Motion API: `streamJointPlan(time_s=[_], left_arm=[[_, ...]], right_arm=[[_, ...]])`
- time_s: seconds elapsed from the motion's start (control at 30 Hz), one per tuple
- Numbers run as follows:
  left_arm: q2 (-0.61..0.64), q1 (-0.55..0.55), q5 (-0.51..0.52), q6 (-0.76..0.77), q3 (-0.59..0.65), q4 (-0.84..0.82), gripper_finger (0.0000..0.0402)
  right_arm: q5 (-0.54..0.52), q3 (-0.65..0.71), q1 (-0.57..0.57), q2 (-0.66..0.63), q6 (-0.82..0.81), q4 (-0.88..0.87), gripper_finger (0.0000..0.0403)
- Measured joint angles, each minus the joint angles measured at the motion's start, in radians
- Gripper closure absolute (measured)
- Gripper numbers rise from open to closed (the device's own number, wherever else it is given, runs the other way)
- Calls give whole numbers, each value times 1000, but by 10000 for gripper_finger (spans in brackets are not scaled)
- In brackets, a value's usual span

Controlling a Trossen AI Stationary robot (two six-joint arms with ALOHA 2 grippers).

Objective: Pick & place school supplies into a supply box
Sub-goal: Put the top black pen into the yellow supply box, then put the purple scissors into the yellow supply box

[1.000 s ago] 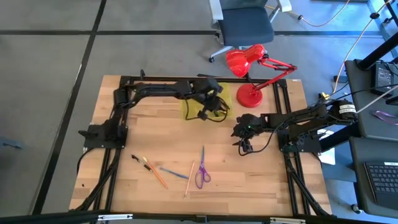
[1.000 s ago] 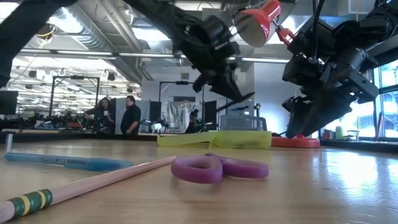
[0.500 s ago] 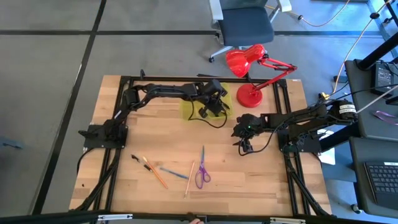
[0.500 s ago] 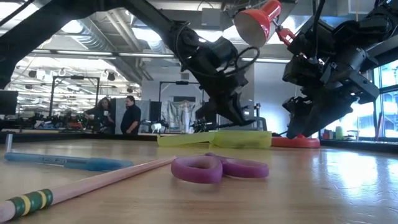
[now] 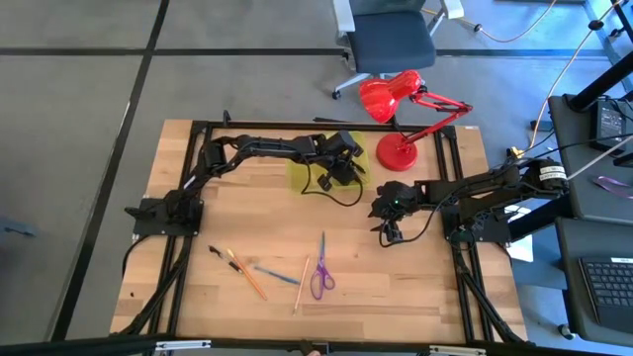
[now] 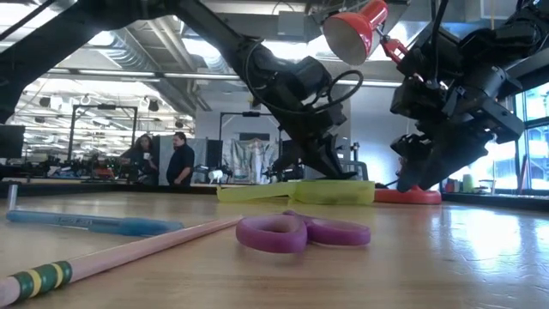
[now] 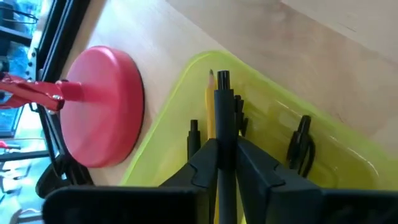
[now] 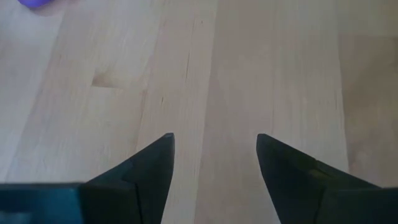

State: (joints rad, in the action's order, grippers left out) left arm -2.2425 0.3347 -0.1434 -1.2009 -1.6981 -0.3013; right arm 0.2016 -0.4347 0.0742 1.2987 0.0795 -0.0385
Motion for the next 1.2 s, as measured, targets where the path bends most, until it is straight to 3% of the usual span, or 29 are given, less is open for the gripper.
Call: streamJointPlan(time_s=[0.6, 0.77, 0.83, 0.97, 1.03, 1.2], left_arm=[[0, 2, 3, 183, 0, 38, 288], [40, -2, 155, 187, 1, -11, 269], [92, -1, 165, 243, 1, -47, 268], [222, 25, -4, 435, 0, -210, 270], [289, 45, -152, 485, 13, -289, 271], [467, 80, -585, 569, 157, -328, 272]], right_arm=[[0, 0, 0, 0, -33, -9, 173], [1, 0, 0, 0, -53, -13, 173], [3, 0, 0, 0, -79, -9, 173], [13, 0, 0, 0, -232, 19, 173], [17, 0, 0, 0, -315, 50, 173], [62, -28, -2, 0, -330, 58, 173]])
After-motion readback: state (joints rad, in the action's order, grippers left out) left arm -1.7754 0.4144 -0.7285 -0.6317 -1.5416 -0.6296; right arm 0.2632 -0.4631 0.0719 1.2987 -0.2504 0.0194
